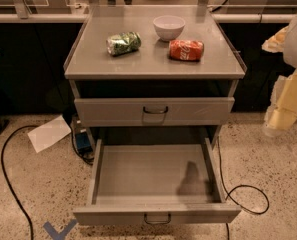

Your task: Close middle drawer

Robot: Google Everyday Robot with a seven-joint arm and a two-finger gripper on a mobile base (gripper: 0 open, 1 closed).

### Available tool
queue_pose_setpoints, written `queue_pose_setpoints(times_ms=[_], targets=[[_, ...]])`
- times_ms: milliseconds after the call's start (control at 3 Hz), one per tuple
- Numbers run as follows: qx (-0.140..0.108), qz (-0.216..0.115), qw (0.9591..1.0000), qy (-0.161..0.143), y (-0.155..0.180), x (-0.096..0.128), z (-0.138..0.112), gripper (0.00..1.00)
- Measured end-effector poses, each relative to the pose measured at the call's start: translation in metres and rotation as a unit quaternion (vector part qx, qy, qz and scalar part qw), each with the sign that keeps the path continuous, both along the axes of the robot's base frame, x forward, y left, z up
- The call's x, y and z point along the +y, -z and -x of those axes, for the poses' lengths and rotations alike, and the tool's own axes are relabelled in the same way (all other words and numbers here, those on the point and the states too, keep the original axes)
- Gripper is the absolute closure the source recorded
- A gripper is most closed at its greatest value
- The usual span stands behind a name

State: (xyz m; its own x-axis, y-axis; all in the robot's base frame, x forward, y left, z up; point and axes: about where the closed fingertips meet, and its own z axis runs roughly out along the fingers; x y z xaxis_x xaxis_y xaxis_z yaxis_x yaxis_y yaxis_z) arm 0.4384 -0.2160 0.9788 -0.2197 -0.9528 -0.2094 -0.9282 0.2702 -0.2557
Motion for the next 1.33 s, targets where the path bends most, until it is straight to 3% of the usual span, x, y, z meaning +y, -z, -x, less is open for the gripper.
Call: queue_pose_setpoints(times_ms=[333, 667, 1333], targets=[[0.0, 0.0, 1.0, 0.0, 0.0, 0.0, 0.0, 0.0], [0.004, -0.015, 0.9999, 0.001, 0.02, 0.006, 0.004, 0.0], [0.013, -0.092, 0.9957, -0.008, 0.119, 0.058, 0.03, 0.0]])
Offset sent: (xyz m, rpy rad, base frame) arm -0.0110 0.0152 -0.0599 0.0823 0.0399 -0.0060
